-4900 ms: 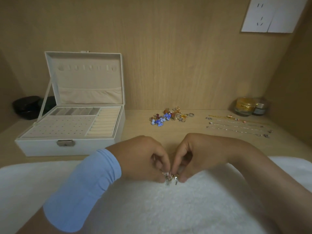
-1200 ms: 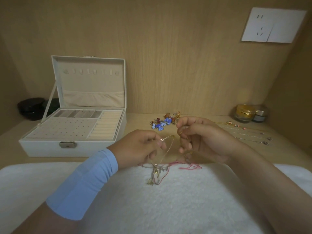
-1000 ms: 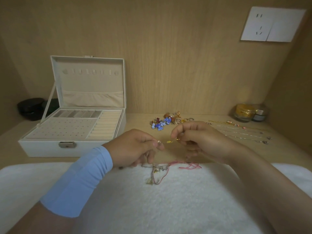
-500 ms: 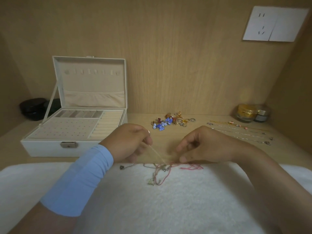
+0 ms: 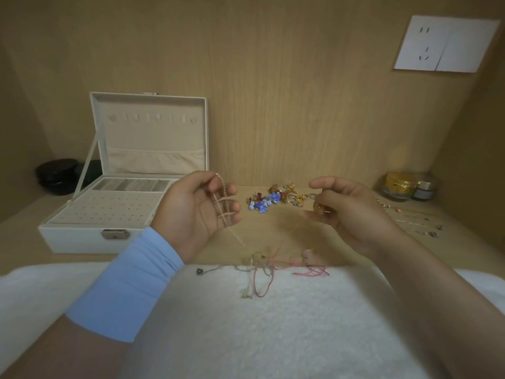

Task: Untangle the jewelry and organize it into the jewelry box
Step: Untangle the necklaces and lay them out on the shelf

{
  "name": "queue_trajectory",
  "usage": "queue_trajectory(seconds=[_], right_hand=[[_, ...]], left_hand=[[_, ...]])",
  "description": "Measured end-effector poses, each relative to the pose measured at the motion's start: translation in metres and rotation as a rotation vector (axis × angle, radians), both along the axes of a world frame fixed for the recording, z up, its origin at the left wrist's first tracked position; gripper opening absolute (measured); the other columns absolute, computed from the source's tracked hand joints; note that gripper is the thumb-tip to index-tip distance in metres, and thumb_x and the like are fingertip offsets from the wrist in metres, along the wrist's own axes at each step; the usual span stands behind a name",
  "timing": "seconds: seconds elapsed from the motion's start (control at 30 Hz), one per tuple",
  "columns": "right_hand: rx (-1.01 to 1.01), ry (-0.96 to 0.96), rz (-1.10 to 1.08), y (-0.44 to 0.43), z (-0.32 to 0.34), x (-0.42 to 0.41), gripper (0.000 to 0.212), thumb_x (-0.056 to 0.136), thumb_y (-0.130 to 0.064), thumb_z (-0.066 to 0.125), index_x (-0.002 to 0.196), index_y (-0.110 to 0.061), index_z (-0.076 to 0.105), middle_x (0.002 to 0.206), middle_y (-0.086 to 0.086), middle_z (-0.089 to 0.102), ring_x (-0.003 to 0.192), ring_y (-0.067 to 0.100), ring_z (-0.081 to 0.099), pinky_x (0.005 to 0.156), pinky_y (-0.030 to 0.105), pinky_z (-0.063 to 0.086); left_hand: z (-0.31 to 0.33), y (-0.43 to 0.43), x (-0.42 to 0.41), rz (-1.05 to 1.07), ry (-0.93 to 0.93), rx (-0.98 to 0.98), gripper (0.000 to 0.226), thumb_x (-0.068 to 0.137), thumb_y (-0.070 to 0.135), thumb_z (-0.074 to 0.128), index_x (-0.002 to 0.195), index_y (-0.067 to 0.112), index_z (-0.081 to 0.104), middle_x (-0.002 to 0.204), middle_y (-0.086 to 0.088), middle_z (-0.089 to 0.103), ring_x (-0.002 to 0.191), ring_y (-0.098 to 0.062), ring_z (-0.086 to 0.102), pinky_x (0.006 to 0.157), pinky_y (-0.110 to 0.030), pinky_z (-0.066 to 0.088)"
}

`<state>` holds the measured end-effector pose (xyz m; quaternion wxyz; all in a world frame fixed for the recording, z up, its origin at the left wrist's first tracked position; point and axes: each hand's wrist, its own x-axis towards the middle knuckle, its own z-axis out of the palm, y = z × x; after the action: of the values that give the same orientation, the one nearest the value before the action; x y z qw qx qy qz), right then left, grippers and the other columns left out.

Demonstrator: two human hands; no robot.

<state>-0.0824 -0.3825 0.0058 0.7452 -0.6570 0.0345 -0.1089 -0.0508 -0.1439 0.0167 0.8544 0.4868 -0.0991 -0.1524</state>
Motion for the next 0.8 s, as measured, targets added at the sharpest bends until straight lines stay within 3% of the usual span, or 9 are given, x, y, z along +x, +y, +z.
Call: queue_trajectory(seconds=[0.03, 0.1, 0.17, 0.3, 0.37, 0.47, 0.63, 0.7, 0.8], right_hand=[[0.083, 0.016, 0.015, -0.001, 0.001, 0.000, 0.031, 0.091, 0.015, 0.048, 0.091, -0.008, 0.069, 0.063, 0.009, 0.042, 0.056, 0.014, 0.041, 0.058, 0.032, 0.060], [0.051, 0.027, 0.016, -0.002, 0.000, 0.000, 0.030, 0.091, 0.012, 0.049, 0.091, -0.012, 0.068, 0.058, 0.000, 0.043, 0.056, 0.014, 0.036, 0.039, 0.020, 0.035], [-0.188, 0.005, -0.008, -0.002, -0.002, -0.001, 0.030, 0.092, 0.006, 0.052, 0.087, -0.017, 0.070, 0.057, -0.006, 0.044, 0.054, 0.013, 0.033, 0.042, 0.020, 0.022], [-0.793, -0.075, 0.084, 0.003, -0.009, -0.006, 0.018, 0.092, -0.016, 0.066, 0.086, -0.028, 0.077, 0.081, -0.018, 0.069, 0.057, 0.010, 0.052, 0.057, 0.016, 0.042], [-0.958, -0.008, 0.228, 0.006, -0.009, -0.010, 0.012, 0.089, -0.025, 0.069, 0.084, -0.029, 0.078, 0.083, -0.013, 0.073, 0.058, 0.003, 0.059, 0.061, 0.015, 0.044], [-1.108, 0.112, 0.384, 0.007, -0.008, -0.014, 0.007, 0.085, -0.036, 0.072, 0.085, -0.032, 0.078, 0.073, -0.005, 0.075, 0.060, 0.006, 0.063, 0.059, 0.012, 0.043], [-1.283, 0.145, 0.351, 0.001, -0.007, -0.011, 0.006, 0.082, -0.041, 0.074, 0.085, -0.037, 0.077, 0.067, -0.018, 0.071, 0.065, -0.003, 0.062, 0.074, 0.025, 0.053], [-1.284, 0.118, 0.308, 0.001, -0.007, -0.011, 0.007, 0.081, -0.043, 0.074, 0.086, -0.038, 0.076, 0.071, -0.019, 0.070, 0.066, -0.004, 0.061, 0.072, 0.027, 0.054], [-1.262, 0.074, 0.319, 0.006, -0.007, -0.012, 0.005, 0.085, -0.036, 0.071, 0.085, -0.036, 0.077, 0.072, -0.025, 0.069, 0.067, -0.007, 0.061, 0.065, 0.018, 0.047]], left_hand=[[0.000, 0.001, 0.000, 0.009, -0.009, 0.038, 0.032, 0.096, 0.025, 0.037, 0.066, 0.018, 0.037, 0.068, -0.002, 0.055, 0.052, -0.020, 0.052, 0.047, -0.023, 0.046], [0.000, 0.002, 0.002, 0.018, -0.021, 0.080, 0.030, 0.097, 0.027, 0.038, 0.068, 0.019, 0.040, 0.066, 0.000, 0.052, 0.048, -0.017, 0.045, 0.042, -0.019, 0.031], [0.000, 0.002, 0.003, 0.032, -0.046, 0.101, 0.029, 0.097, 0.027, 0.039, 0.070, 0.019, 0.043, 0.066, 0.001, 0.051, 0.046, -0.015, 0.041, 0.041, -0.020, 0.020], [0.002, 0.003, 0.004, 0.072, -0.115, 0.135, 0.026, 0.098, 0.024, 0.040, 0.074, 0.017, 0.045, 0.067, 0.000, 0.051, 0.045, -0.015, 0.039, 0.039, -0.021, 0.016], [0.002, 0.004, 0.004, 0.084, -0.153, 0.131, 0.026, 0.099, 0.024, 0.038, 0.074, 0.017, 0.045, 0.067, 0.000, 0.051, 0.045, -0.015, 0.037, 0.040, -0.022, 0.014], [0.003, 0.006, 0.004, 0.101, -0.229, 0.120, 0.027, 0.099, 0.022, 0.036, 0.074, 0.017, 0.045, 0.068, -0.001, 0.050, 0.045, -0.014, 0.034, 0.043, -0.025, 0.010], [0.005, 0.009, 0.004, 0.169, -0.375, 0.112, 0.025, 0.097, 0.025, 0.039, 0.074, 0.017, 0.046, 0.068, -0.001, 0.053, 0.043, -0.015, 0.034, 0.041, -0.024, 0.012], [0.006, 0.008, 0.003, 0.165, -0.404, 0.108, 0.023, 0.093, 0.026, 0.042, 0.074, 0.016, 0.048, 0.071, -0.003, 0.057, 0.044, -0.017, 0.040, 0.040, -0.021, 0.018], [0.006, 0.003, -0.001, 0.078, -0.425, 0.101, 0.021, 0.090, 0.026, 0.045, 0.077, 0.012, 0.055, 0.084, -0.007, 0.067, 0.062, -0.022, 0.059, 0.046, -0.025, 0.039]])
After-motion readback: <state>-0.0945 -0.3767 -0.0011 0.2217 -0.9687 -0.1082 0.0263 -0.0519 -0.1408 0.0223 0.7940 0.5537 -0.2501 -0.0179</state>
